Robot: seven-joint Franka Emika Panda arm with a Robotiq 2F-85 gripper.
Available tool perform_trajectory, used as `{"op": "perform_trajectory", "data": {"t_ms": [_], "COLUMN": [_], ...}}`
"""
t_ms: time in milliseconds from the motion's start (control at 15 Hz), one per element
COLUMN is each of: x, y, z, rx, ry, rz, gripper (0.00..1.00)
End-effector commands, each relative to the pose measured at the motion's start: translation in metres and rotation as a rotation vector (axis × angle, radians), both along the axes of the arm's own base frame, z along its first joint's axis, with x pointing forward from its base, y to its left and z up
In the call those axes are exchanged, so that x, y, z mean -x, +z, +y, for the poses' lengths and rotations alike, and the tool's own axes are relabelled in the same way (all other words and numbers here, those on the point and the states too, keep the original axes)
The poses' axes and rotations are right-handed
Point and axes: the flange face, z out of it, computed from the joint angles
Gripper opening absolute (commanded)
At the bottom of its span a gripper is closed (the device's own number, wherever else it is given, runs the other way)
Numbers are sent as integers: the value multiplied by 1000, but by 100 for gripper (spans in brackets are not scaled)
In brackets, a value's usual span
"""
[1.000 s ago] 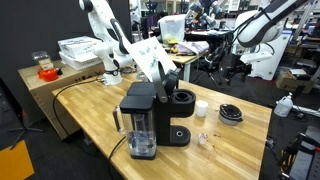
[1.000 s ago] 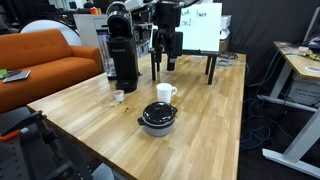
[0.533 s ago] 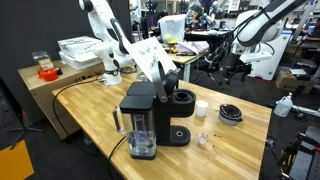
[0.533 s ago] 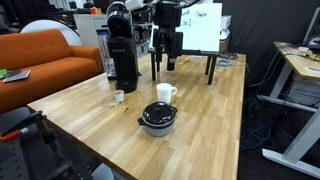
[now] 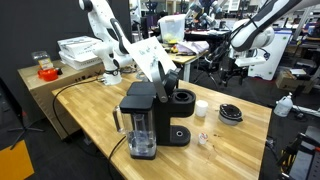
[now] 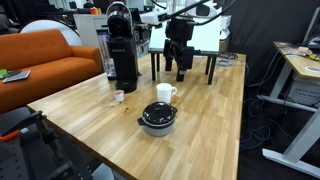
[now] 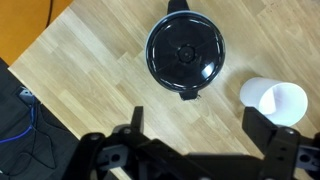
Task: Take the lid off the pot and put it on the table
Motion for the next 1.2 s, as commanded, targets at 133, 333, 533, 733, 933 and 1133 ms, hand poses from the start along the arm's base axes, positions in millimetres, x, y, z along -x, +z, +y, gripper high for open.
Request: {"op": "perform_trajectory", "data": {"t_ms": [133, 333, 533, 733, 933, 1133], "x": [-14, -12, -8, -9, -11, -11], "y": [-34, -53, -56, -54, -54, -58], "z": [7, 10, 13, 12, 11, 11], "rx": [-7, 1, -8, -7, 9, -2], "ry": [68, 74, 54, 54, 56, 70], "rz": [36, 68, 77, 74, 71, 74], "gripper": [100, 100, 100, 100, 100, 100]}}
